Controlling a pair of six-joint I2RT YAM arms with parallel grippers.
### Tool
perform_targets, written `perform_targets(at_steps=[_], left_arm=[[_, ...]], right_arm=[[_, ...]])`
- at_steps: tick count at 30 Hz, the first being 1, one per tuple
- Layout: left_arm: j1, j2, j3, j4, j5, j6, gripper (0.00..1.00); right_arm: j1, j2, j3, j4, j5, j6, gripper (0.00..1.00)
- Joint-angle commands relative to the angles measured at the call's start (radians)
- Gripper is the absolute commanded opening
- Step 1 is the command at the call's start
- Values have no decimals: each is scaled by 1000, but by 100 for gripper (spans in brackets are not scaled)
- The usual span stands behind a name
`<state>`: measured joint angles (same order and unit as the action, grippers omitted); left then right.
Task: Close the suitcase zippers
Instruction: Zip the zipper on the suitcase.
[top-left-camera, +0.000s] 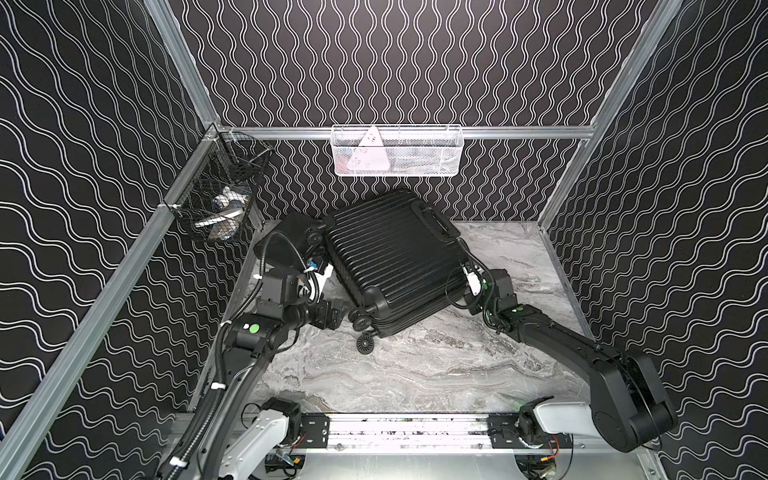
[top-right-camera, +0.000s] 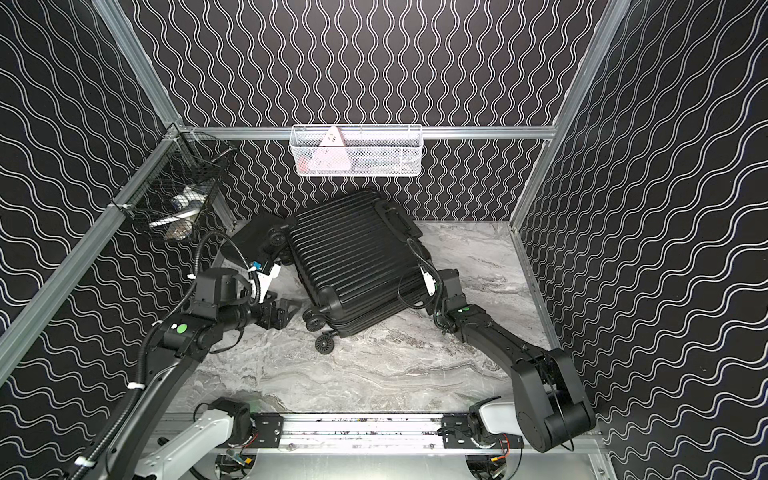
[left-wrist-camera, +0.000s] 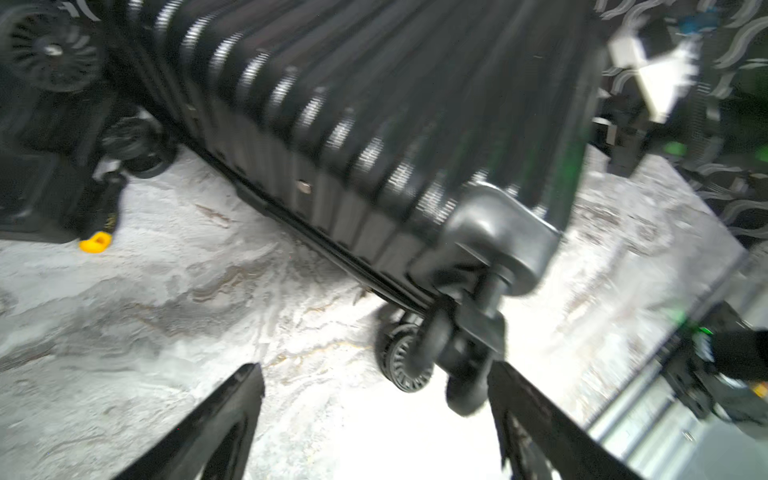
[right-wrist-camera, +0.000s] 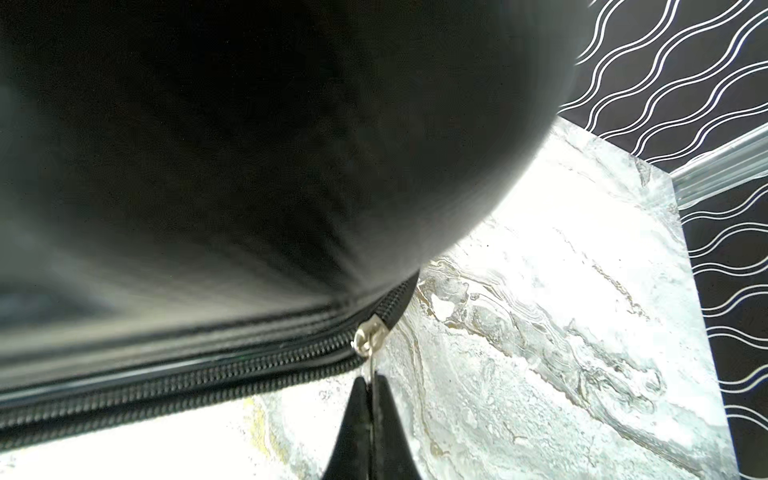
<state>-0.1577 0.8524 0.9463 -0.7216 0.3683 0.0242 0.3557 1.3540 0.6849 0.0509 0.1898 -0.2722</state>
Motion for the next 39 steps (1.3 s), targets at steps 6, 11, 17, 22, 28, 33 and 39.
perform_targets(at_steps=[6, 11, 17, 22, 28, 33, 39], left_arm=[[-59, -64, -49, -98, 138, 253, 99], [-172, 52, -47, -80, -47, 350, 99], [-192, 136, -65, 44, -35, 357, 96], [-201, 191, -82, 132, -68, 344, 90], [-224, 246, -58, 133, -11, 352, 45], [-225, 200, -60, 178, 17, 293, 5], [-225, 140, -89, 255, 4, 142, 3]], right_arm=[[-17, 17, -7, -208, 16, -7, 0], [-23, 11, -8, -207, 3, -1, 0], [-24, 5, -8, -210, -1, 2, 0], [-25, 2, -9, -218, -6, 13, 0], [-25, -7, -6, -262, -27, 60, 0], [-18, -48, -7, -330, -74, 141, 0], [-2, -119, 31, -418, -180, 198, 0]])
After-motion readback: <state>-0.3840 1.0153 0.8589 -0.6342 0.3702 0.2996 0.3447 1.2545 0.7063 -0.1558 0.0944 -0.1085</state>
